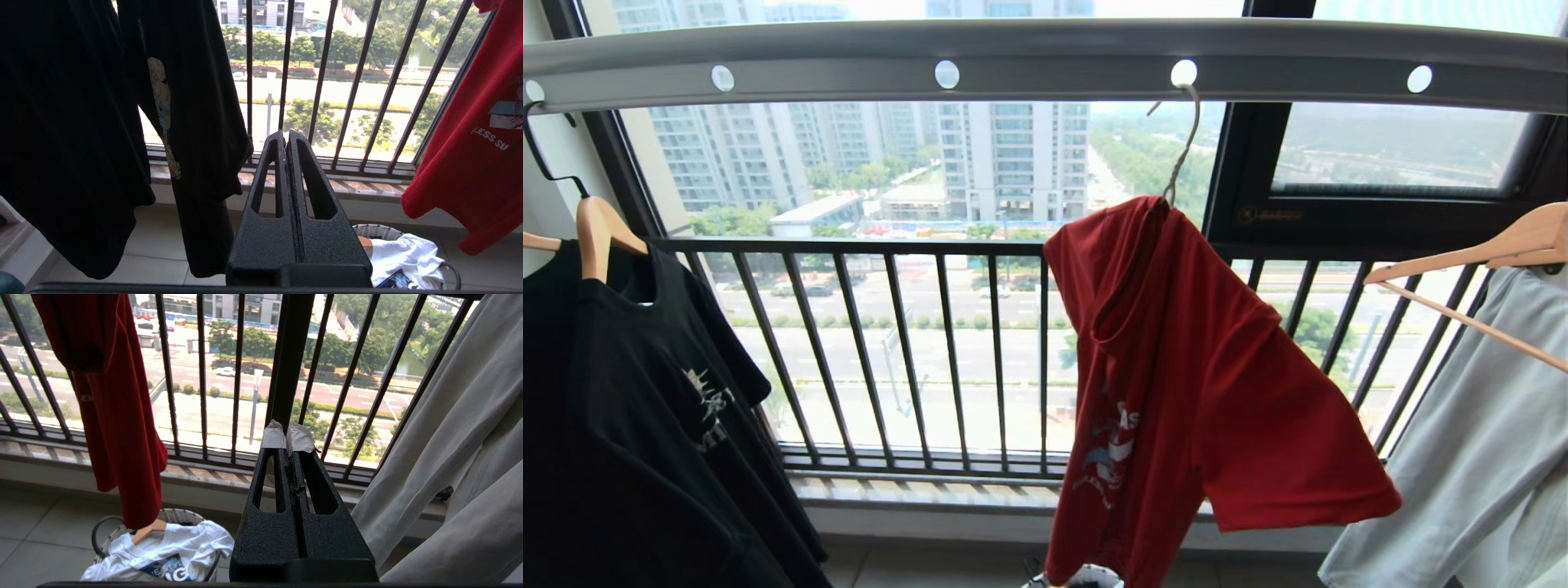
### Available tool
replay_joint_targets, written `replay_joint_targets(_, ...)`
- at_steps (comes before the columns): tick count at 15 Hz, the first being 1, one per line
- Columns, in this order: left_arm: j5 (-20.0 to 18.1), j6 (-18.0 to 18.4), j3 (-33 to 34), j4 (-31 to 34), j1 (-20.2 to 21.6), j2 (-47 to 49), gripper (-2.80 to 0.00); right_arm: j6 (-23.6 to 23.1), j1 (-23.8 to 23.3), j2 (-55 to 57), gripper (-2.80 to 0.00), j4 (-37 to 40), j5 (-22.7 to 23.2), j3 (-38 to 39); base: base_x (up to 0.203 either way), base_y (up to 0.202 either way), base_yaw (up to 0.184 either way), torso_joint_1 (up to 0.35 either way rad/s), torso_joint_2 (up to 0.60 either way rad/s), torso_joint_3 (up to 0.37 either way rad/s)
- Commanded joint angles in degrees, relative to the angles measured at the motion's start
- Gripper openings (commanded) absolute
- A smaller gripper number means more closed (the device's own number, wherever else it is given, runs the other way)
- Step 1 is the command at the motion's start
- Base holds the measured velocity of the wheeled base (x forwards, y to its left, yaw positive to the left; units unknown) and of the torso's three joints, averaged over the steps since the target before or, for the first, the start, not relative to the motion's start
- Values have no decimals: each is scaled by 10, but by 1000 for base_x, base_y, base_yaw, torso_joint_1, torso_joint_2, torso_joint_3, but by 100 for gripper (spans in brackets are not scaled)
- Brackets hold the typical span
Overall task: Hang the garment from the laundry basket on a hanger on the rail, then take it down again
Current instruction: Take the clothes off the clothes rack
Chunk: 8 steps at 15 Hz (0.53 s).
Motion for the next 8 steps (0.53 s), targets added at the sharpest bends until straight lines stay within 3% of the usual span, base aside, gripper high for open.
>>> replay_joint_targets(1, 0, 0, 1, -1, 0, 0, -280, 0, 0, 1, -280, 0, 0, 0, 0, 0, 0, 0, 0, 0)
replay_joint_targets(8, 0, 0, 1, 0, 0, 0, -280, 0, 0, 1, -280, 0, 0, 0, 0, 0, 0, 0, 0, 0)
